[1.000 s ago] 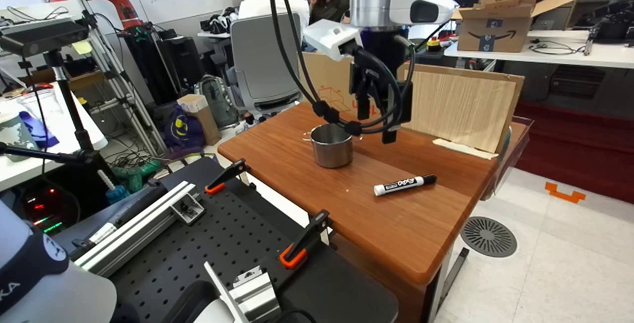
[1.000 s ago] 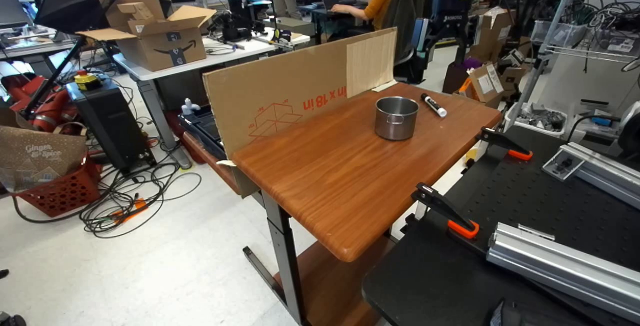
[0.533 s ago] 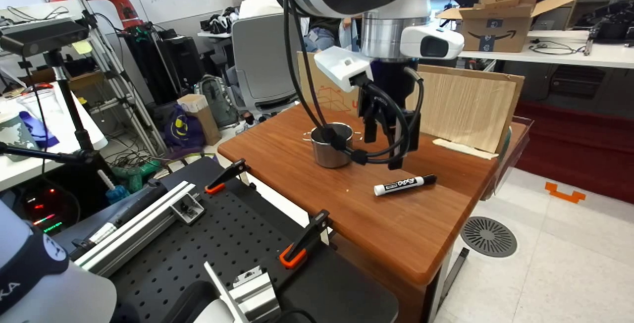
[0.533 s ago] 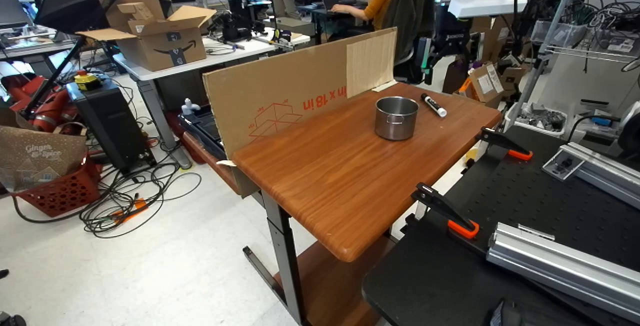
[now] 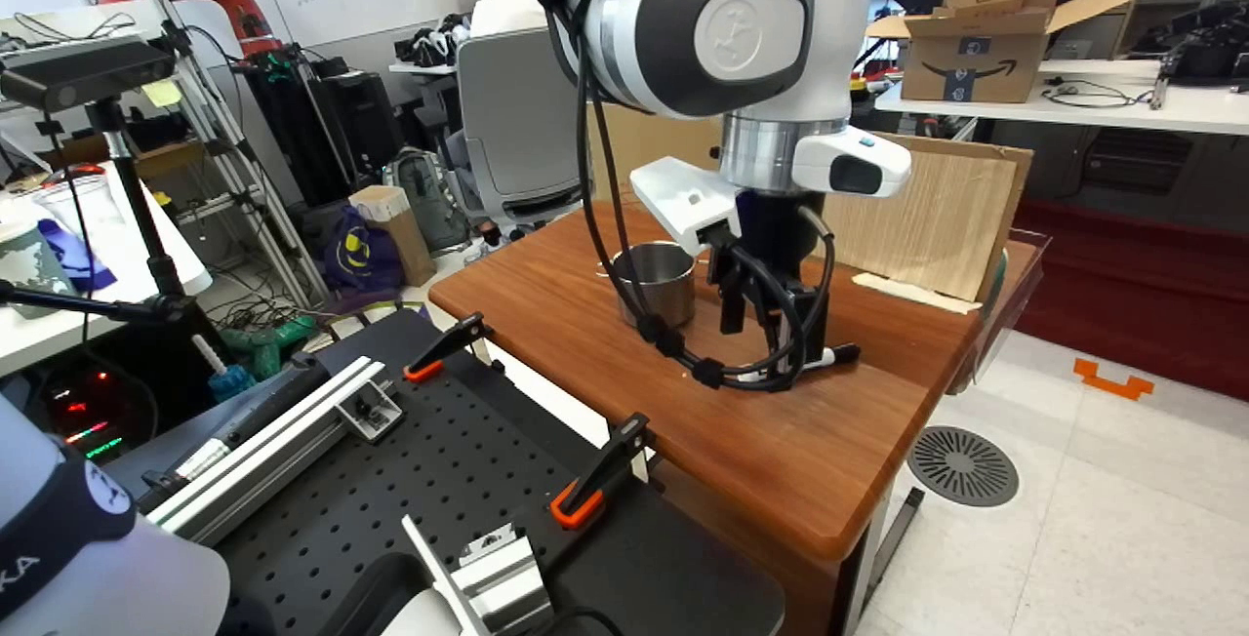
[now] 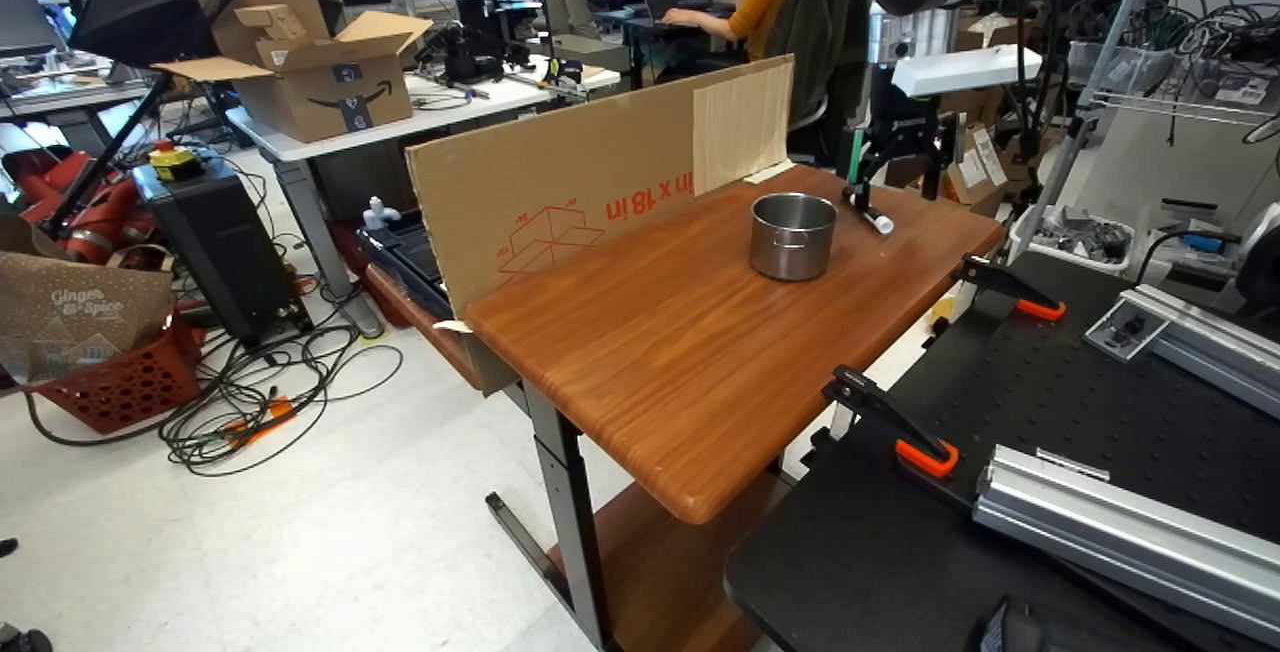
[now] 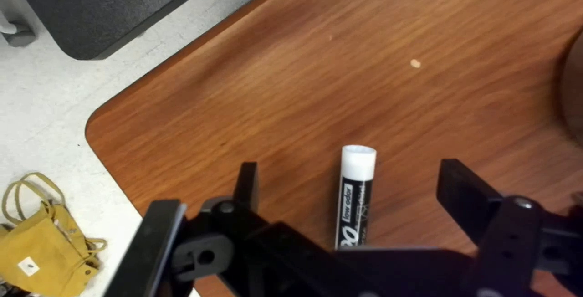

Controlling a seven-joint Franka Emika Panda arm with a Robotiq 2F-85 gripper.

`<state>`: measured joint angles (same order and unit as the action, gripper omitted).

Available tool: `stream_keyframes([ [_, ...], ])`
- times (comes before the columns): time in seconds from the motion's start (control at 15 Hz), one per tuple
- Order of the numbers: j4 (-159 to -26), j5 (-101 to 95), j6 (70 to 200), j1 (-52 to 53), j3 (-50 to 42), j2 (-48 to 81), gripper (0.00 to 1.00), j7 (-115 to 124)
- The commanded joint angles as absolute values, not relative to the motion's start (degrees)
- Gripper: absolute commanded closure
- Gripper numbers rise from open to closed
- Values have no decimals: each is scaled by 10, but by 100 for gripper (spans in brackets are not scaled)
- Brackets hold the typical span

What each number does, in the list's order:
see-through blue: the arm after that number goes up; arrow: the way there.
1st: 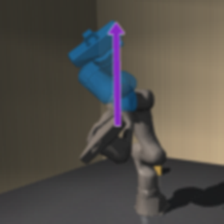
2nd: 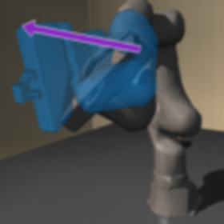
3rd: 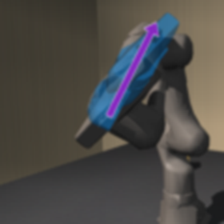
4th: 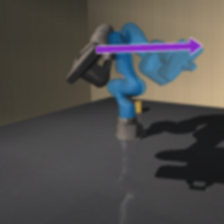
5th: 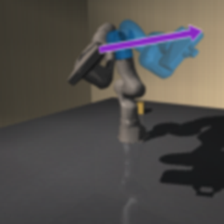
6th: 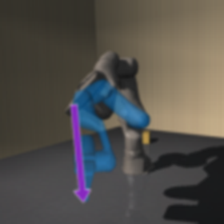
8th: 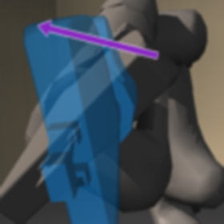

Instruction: Pick the marker and put it in the pot

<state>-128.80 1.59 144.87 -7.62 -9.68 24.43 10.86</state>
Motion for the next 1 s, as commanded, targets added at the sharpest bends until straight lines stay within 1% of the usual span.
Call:
stream_keyframes([
  [0.0,-1279,17,1470,-73,-100,270,0,111],
  [0.13,-1279,16,1474,-72,-100,278,0,110],
  [0.2,-1279,16,1474,-71,-100,281,25,110],
  [0.27,-1278,16,1473,-71,-100,283,28,109],
  [0.33,-1278,15,1473,-70,-100,284,34,109],
  [0.6,-1271,13,1469,-67,-100,288,66,110],
  [0.73,-1269,11,1467,-65,-101,288,79,111],
  [0.8,-1269,10,1467,-64,-101,288,88,112],
  [0.93,-1270,12,1467,-64,-100,285,99,110],
])
